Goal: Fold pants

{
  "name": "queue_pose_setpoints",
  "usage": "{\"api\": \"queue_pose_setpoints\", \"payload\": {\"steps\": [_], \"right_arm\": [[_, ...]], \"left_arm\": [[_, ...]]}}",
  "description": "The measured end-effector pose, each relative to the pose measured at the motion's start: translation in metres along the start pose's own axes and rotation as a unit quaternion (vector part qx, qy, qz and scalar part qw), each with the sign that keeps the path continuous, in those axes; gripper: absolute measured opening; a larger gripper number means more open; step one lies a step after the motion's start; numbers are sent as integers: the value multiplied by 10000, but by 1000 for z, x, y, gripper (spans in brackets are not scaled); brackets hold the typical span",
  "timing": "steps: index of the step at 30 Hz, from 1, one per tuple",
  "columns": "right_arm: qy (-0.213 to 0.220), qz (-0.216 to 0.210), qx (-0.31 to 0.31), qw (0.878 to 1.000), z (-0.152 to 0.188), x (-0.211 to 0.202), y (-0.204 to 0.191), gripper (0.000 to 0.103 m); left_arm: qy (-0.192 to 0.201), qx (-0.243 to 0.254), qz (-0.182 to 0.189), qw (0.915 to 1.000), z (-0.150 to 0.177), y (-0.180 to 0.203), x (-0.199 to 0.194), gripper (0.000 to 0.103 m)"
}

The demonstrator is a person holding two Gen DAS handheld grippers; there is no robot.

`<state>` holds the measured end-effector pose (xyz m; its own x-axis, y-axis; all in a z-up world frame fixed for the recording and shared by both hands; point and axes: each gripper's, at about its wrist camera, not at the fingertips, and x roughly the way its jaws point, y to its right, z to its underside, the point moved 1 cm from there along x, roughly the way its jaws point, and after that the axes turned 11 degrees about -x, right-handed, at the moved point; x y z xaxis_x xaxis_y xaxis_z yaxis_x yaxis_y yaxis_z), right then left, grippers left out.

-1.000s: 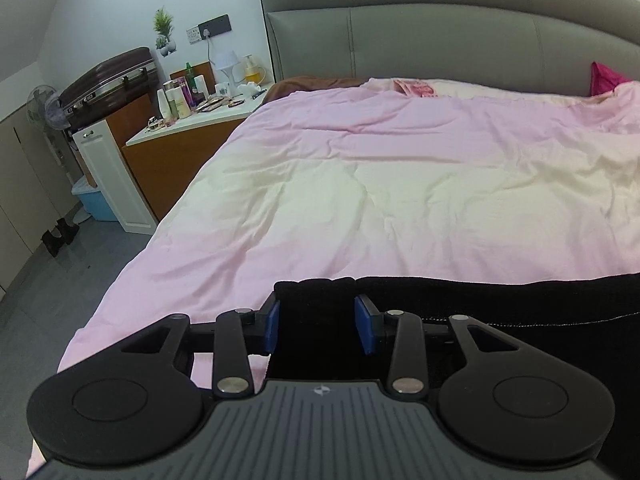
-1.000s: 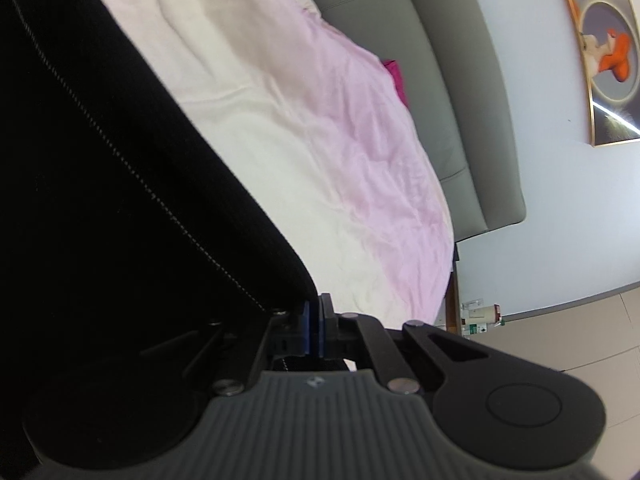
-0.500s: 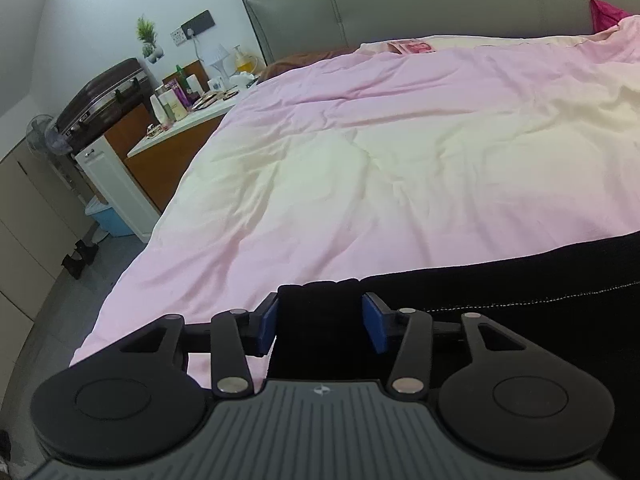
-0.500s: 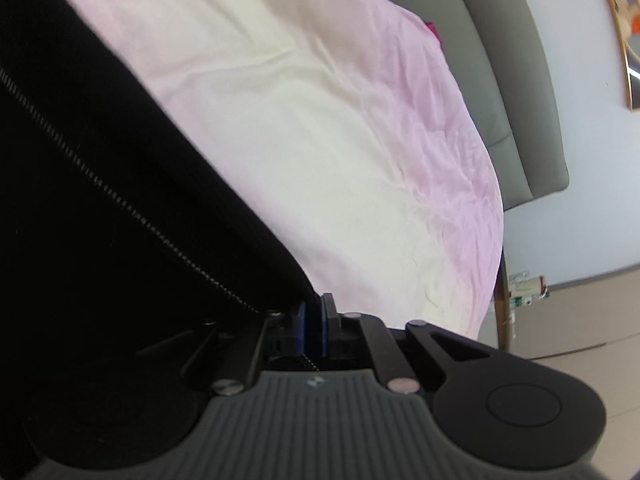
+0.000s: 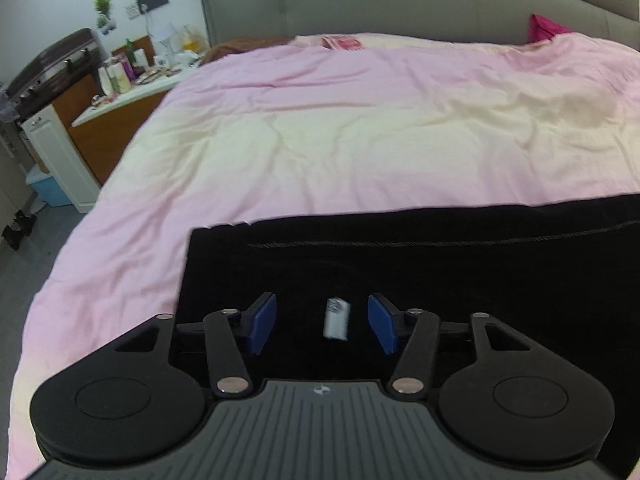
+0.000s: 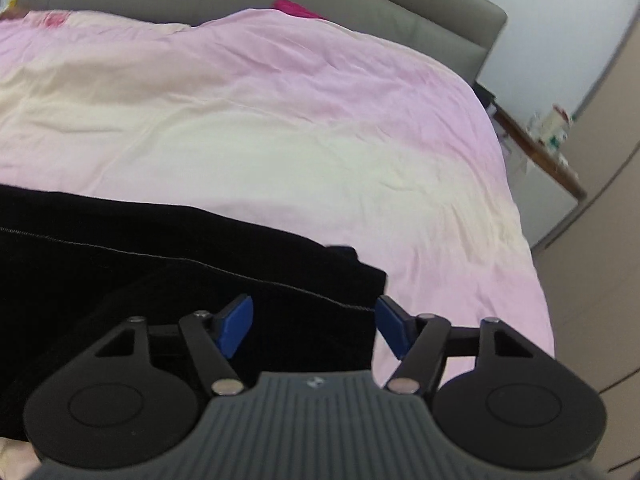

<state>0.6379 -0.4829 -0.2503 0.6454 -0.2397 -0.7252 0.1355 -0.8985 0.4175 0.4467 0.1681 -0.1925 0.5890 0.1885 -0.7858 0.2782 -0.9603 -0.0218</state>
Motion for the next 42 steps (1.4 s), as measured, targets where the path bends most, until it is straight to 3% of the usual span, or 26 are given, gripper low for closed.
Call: {"api": "queue_pose_setpoints", "payload": {"steps": [4,10,13,14,16,20,23,26,30,33,35,37,42], "right_arm": [[-102,-284,653,9974,19,14,36,51],[51,-789,1323,9881,21,53,63,51],[115,-1197,1610,9796,17,74,71,26],[110,-1230,1582,9796,16,76,70,22],[372,-1091,1153,9866,10,68,67,8],[894,-890,797,9888,-8,51,77,5],[901,-576,651,9921,-22,60,78,0],[669,-739,818,9917,-20,76,80,0],[729,-930,1149,9863,3,66,100,2],[678,-1065,1319,9832,35,52,115,8],[585,-1123,1511,9804,60,45,119,23],[521,-1205,1811,9747,87,41,120,35],[288,-1614,2620,9510,132,54,108,35]], "left_arm": [[-232,78,287,9993,23,36,-7,57],[-686,-113,260,9972,51,71,-7,51],[-832,-160,145,9963,60,80,-6,50],[-864,-129,84,9961,62,84,-5,50],[-911,-49,-14,9958,65,92,-3,49],[-935,77,-231,9953,71,101,1,49],[-913,214,-383,9949,75,106,1,49],[-925,220,-445,9945,75,105,-3,49],[-881,160,-427,9951,76,103,-14,49],[-799,-68,-226,9965,82,102,-32,49],[-695,-190,-20,9974,89,101,-47,49],[-572,-185,130,9981,97,105,-61,49],[-545,-313,437,9971,118,110,-83,49]]}}
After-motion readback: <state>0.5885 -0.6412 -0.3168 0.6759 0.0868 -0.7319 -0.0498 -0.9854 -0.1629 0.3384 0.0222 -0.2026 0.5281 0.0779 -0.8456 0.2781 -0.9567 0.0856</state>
